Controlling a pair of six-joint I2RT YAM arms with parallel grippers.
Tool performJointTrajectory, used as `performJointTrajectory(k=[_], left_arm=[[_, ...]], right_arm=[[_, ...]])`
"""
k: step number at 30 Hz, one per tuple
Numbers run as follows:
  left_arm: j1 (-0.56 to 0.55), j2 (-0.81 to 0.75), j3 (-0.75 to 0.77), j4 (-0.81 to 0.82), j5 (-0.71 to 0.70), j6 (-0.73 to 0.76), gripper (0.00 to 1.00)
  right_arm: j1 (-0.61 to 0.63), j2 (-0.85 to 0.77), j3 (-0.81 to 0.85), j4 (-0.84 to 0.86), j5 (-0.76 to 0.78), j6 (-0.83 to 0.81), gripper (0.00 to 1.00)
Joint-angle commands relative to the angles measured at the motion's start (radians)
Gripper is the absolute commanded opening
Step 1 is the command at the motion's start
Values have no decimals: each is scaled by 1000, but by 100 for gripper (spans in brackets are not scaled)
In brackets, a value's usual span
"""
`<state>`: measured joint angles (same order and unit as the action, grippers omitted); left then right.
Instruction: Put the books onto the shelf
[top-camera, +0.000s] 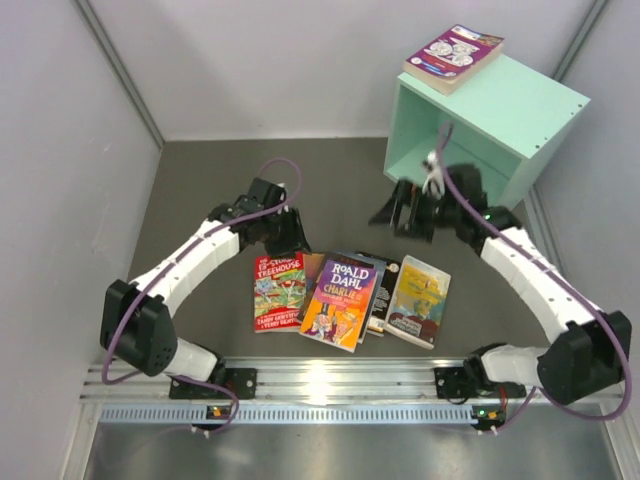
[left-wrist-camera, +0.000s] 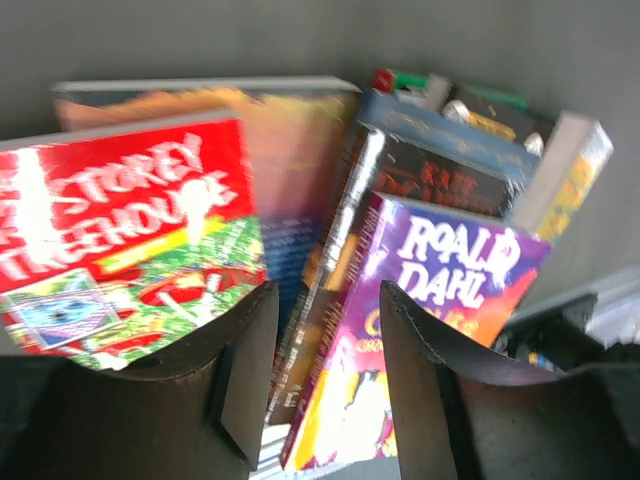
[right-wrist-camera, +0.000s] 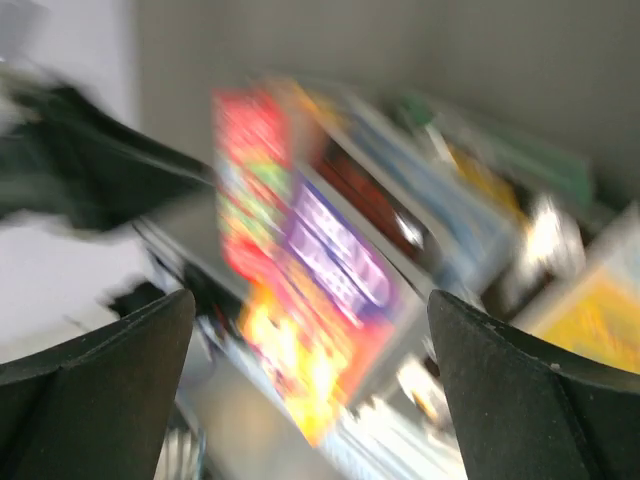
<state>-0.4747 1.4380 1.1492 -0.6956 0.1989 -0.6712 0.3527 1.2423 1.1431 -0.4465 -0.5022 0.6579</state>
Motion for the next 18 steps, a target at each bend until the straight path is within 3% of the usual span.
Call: performJointTrajectory(k=[1,8,13,18], left_arm=[[-42,-20,-29,79,117,44,50],[-140,-33,-83,82,140,67,54],[-205,-25,-98,68,108,49,54],[-252,-14,-138,116,96,6,55]], right_arm=[[32,-20,-207,-191,-76,-27,100],[37,46,-299,-241,-200,-116,100],[34,42,-295,-311,-102,-172,100],[42,42,-316,-214,-174,-109,100]])
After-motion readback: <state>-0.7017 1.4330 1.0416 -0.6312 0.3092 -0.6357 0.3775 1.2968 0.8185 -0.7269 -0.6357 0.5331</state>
